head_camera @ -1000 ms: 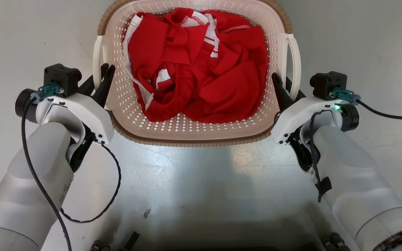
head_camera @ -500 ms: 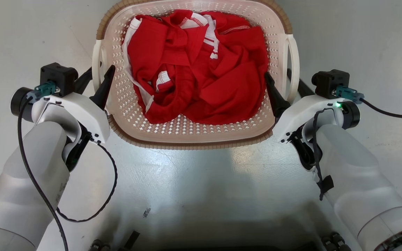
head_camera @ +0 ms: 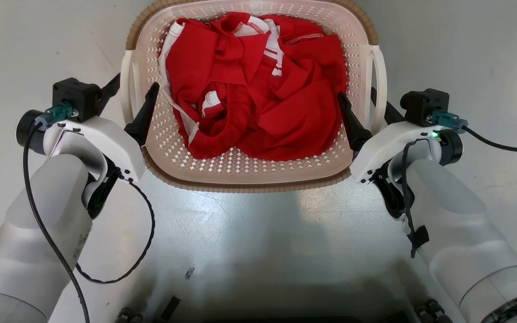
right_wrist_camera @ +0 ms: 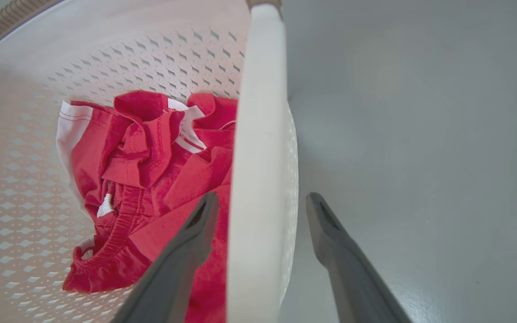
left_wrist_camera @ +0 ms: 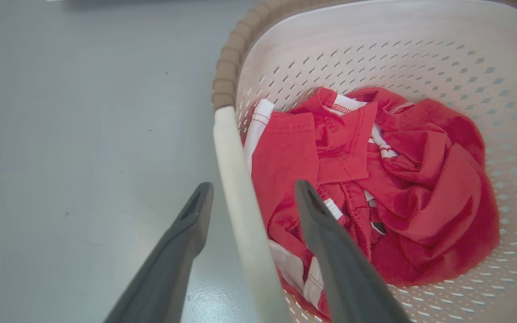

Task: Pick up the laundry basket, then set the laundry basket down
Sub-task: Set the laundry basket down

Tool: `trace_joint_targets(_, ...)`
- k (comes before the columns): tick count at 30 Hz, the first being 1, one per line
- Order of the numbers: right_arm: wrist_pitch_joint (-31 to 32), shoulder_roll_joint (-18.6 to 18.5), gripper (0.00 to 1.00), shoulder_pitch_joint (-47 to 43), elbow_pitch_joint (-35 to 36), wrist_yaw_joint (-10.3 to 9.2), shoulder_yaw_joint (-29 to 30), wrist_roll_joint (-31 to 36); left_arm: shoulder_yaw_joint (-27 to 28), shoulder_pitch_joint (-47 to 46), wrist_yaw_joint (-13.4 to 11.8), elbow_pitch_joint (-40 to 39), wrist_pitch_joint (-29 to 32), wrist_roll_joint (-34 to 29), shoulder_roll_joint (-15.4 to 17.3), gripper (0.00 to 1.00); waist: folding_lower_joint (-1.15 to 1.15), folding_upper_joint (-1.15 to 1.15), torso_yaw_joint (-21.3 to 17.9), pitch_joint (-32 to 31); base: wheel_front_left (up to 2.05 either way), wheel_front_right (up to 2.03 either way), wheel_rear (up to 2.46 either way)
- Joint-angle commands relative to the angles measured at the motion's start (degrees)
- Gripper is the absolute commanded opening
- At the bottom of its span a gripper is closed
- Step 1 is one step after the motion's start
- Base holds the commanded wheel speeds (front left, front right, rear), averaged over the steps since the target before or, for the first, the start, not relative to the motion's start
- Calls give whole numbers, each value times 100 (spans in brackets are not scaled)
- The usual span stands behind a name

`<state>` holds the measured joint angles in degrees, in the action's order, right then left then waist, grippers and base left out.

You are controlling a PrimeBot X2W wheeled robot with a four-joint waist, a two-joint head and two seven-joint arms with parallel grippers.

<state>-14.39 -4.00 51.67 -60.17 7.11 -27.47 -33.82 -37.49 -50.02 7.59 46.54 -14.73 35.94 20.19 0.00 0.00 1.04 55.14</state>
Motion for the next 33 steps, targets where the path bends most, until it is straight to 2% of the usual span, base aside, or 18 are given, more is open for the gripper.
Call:
trace_joint_targets(1, -61, 113, 100, -361, 70, 37, -97, -26, 119, 56, -10, -70, -27, 86, 232, 100, 0, 0, -2, -8, 0, 0, 0)
trace_joint_targets(20, -61, 113, 100, -473, 328, 37, -22, 228, 186, 260, -10, -96, -27, 225, 256, 100, 0, 0, -136, -418, 0, 0, 0)
trace_joint_targets(28, -61, 113, 100, -715, 573, 37, 217, 525, 505, 504, -10, -33, -27, 166, 258, 100, 0, 0, -284, -900, 0, 0, 0)
trace_joint_targets(33, -61, 113, 100, -1000, 876, 37, 447, 765, 904, 836, -10, -238, -27, 164, 220, 100, 0, 0, -388, -1405, 0, 0, 0)
